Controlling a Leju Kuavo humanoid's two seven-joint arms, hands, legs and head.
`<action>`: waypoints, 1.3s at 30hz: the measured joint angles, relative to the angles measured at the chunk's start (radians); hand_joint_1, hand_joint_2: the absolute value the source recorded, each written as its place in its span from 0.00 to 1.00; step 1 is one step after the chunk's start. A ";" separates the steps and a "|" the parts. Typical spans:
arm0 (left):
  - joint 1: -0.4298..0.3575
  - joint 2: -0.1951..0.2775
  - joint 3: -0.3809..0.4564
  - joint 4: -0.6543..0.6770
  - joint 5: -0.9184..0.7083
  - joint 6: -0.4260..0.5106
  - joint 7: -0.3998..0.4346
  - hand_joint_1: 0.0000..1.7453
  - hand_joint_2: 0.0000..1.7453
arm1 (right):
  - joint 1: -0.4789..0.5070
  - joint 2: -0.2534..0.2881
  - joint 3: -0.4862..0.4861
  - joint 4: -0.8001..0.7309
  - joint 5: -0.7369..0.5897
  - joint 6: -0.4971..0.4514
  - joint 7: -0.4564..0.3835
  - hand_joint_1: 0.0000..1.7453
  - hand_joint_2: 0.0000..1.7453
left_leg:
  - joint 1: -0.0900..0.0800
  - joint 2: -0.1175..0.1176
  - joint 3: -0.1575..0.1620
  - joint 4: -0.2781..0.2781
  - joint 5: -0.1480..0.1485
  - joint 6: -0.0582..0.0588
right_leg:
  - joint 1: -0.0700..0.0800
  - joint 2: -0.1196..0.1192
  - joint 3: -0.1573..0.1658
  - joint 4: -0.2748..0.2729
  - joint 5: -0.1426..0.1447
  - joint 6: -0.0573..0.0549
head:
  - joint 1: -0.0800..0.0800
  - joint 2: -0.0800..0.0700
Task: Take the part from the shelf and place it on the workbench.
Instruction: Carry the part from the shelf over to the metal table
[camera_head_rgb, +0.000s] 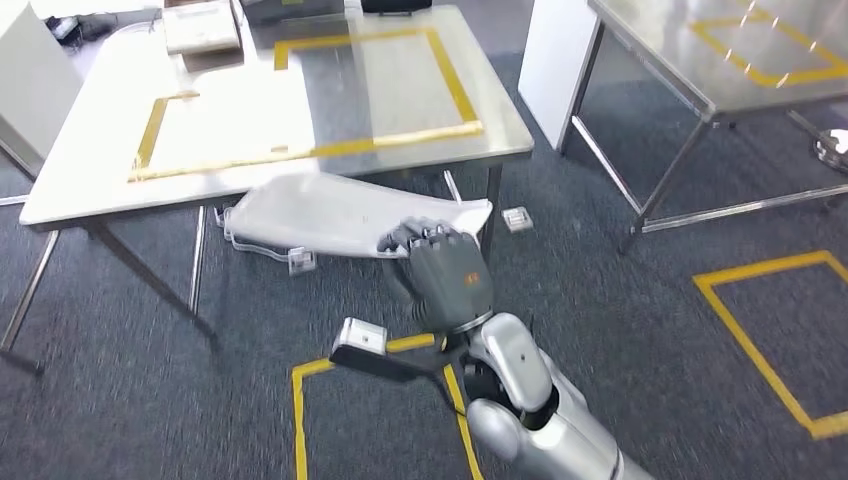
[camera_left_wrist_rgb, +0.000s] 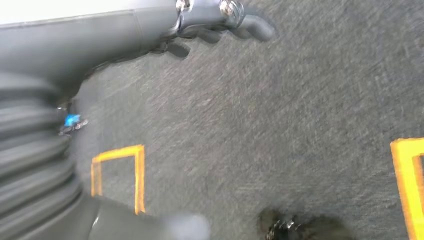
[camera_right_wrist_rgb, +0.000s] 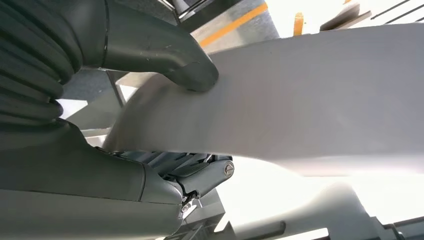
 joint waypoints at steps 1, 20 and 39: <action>-0.002 0.000 0.001 -0.001 0.000 0.001 0.000 0.00 1.00 | -0.006 0.003 0.000 0.000 0.000 0.002 0.000 1.00 1.00 | 0.001 0.000 0.004 0.012 -0.002 -0.007 | 0.001 0.000 0.012 0.006 -0.002 -0.005 | 0.001 0.000; -0.017 -0.006 0.005 0.000 -0.008 -0.005 0.002 0.00 1.00 | -0.022 0.014 0.002 0.000 0.004 0.001 0.002 1.00 1.00 | 0.025 0.040 -0.211 0.032 0.161 -0.020 | -0.005 0.000 0.195 0.006 -0.177 -0.025 | -0.005 0.000; -0.023 -0.004 0.005 -0.003 -0.020 -0.010 0.006 0.00 1.00 | -0.012 0.014 0.002 -0.004 0.010 0.001 0.011 1.00 1.00 | 0.033 0.043 -0.170 -0.007 0.154 0.007 | -0.036 -0.002 0.068 0.229 -0.258 0.063 | 0.002 0.000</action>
